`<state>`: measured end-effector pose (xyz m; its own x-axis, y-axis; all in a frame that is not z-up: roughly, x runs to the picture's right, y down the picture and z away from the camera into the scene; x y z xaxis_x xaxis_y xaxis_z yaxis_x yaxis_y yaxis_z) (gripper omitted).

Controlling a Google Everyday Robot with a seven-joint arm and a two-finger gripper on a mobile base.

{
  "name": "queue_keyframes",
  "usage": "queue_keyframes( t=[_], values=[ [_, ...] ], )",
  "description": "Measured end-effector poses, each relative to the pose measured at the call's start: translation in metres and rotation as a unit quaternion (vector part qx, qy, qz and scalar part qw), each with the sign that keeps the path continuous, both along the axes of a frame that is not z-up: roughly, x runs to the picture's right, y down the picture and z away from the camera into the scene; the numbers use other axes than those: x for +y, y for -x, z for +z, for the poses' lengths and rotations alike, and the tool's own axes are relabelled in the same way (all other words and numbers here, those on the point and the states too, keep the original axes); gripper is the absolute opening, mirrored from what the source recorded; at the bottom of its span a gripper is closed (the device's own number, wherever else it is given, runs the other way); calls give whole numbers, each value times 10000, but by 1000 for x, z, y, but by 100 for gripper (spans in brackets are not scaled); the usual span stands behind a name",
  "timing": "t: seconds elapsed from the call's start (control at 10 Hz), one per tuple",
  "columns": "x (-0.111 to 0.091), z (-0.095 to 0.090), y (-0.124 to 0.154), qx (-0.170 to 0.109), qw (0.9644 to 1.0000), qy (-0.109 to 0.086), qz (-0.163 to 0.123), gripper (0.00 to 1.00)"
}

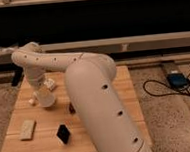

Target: Place the ceramic cup over the eraser

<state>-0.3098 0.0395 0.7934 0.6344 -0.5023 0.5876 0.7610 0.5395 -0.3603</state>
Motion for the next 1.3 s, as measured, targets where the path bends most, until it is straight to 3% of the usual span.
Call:
queue_keyframes(
  t=[0.1,0.5,0.9,1.3],
  values=[
    [-6,-15,0,-27,10000,-74,3,1],
    [-14,-83,-3,-188,9998,-78,61,0],
    [14,-148,-23,-126,9993,33,349,0],
    [41,-194,-55,295,9963,61,802,0]
  ],
)
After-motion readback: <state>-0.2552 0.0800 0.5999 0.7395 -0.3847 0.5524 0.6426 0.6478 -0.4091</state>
